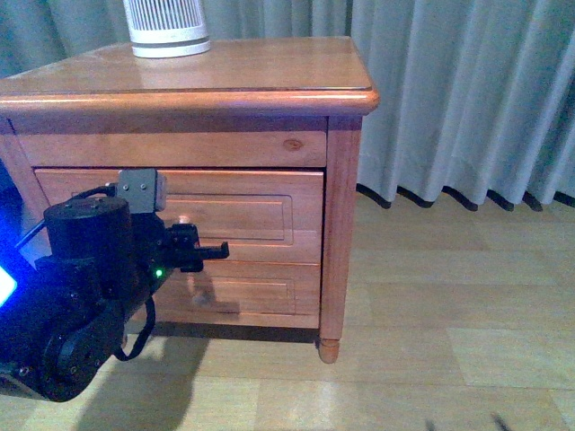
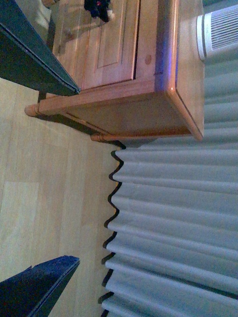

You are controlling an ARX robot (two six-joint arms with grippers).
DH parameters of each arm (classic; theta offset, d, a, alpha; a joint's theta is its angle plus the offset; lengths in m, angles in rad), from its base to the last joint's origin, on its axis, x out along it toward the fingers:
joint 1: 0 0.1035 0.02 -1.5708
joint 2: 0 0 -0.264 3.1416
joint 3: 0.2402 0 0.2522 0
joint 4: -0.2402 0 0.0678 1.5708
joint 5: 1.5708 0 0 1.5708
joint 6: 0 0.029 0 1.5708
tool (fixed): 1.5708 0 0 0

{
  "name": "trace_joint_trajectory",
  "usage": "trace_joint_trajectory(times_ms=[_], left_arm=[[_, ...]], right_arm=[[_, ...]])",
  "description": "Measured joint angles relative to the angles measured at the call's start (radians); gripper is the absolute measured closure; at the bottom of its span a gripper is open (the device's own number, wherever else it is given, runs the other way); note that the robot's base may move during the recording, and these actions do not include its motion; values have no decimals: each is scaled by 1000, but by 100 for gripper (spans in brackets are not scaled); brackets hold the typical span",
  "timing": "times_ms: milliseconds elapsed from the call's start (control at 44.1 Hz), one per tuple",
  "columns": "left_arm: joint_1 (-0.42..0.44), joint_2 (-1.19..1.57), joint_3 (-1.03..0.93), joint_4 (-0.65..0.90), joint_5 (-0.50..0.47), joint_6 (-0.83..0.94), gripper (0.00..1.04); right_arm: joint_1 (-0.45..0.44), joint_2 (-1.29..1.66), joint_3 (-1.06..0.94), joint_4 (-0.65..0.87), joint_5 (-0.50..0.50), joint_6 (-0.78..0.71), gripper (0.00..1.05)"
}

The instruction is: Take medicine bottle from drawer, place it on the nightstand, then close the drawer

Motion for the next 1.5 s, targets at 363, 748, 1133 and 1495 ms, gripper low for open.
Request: trace_joint_trajectory(times_ms=[363,748,1133,1495], left_arm=[[-12,-72,-227,136,-31,-24,80],[-43,-165,-499,252,-74,-47,80],[-46,-165,-510,257,-67,-47,80],[-46,-165,-511,257,-67,-47,80]], right_arm=[[0,0,0,0,0,0,7],[0,0,0,0,0,0,7],[0,0,0,0,0,0,7],[0,0,0,0,0,0,7]])
